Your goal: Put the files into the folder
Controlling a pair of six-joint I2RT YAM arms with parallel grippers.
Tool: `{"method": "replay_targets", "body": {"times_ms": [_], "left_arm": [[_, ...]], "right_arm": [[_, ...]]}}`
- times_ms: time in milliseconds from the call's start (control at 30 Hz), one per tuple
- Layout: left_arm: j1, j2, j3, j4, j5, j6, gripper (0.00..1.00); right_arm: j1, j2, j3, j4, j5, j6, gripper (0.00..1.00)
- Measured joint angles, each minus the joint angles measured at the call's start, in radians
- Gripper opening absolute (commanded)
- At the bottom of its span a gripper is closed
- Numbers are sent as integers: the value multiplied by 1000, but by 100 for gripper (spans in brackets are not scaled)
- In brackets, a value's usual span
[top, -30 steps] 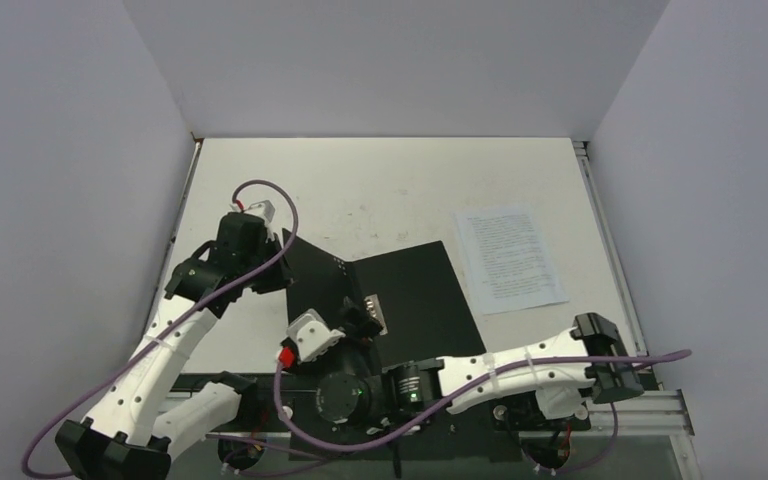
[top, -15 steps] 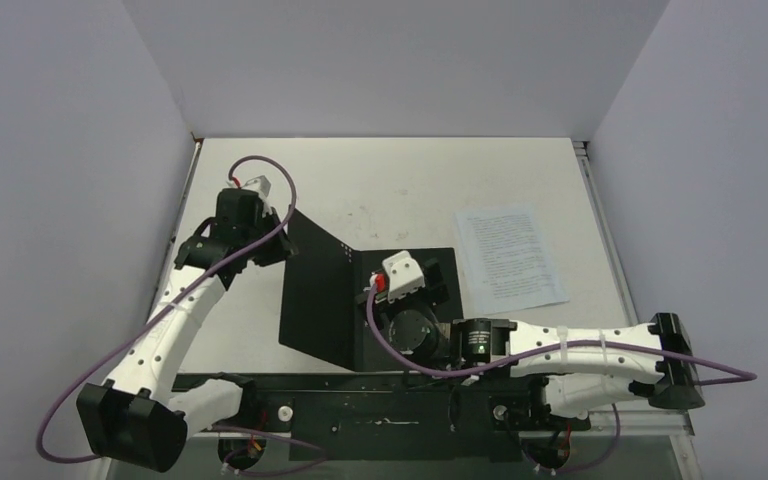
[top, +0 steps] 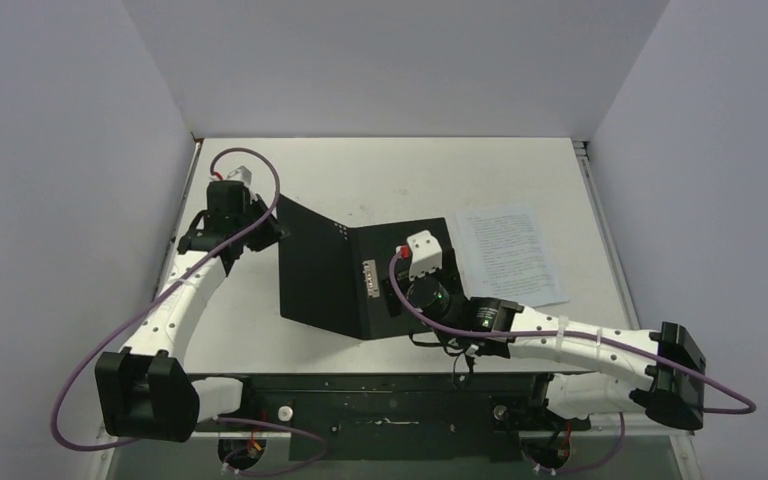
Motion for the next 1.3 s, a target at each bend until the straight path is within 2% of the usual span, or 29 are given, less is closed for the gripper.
{"method": "replay_targets", "body": {"times_ms": [367, 600, 800, 1100, 1300], "left_arm": [[54, 24, -62, 90, 59, 1, 1], [53, 28, -61, 26, 29, 69, 50], [53, 17, -61, -75, -60, 99, 70], [34, -116, -61, -159, -190, 114, 76], [-80, -191, -90, -172, -226, 77, 79]], "right_arm": [[-104, 100, -23, 41, -138, 34, 97], [-138, 155, -25, 66, -182, 53, 98], [-151, 206, -25, 77, -209, 68, 97], [-152, 270, 30, 65, -233, 76, 94], [-152, 270, 67, 61, -237, 96, 91]]}}
